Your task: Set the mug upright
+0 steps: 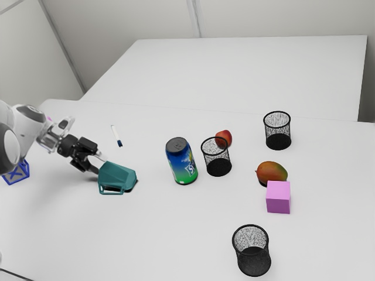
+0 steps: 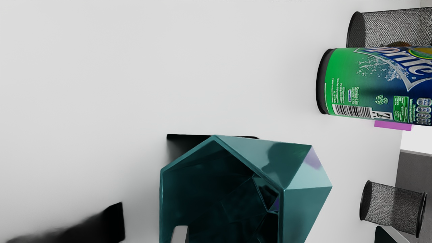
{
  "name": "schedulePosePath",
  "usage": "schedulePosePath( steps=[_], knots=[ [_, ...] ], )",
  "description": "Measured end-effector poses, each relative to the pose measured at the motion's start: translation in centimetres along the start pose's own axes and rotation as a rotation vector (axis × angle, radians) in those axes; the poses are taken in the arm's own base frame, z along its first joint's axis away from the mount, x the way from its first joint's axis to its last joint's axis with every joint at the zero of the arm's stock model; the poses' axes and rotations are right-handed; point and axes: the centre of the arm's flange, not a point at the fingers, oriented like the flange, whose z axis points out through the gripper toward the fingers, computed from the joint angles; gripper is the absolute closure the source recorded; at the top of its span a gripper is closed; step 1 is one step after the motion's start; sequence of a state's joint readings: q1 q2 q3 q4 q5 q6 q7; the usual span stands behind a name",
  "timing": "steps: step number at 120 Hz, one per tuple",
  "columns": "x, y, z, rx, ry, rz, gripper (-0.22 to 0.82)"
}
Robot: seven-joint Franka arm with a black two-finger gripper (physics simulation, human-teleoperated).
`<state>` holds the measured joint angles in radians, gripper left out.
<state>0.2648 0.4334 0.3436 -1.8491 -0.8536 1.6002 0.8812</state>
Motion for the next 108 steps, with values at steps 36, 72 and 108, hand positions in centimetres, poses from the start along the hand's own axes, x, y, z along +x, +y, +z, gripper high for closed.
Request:
schedulePosePath(
  steps=[36, 72, 108],
  knots=[
    [-0.5, -0.8, 1.7, -0.086, 0.026, 0.023, 0.00],
    [-0.9, -1.2, 2.9, -0.135, 0.046, 0.044, 0.17],
    [-0.8, -1.1, 3.3, -0.145, 0.054, 0.071, 0.63]
  ],
)
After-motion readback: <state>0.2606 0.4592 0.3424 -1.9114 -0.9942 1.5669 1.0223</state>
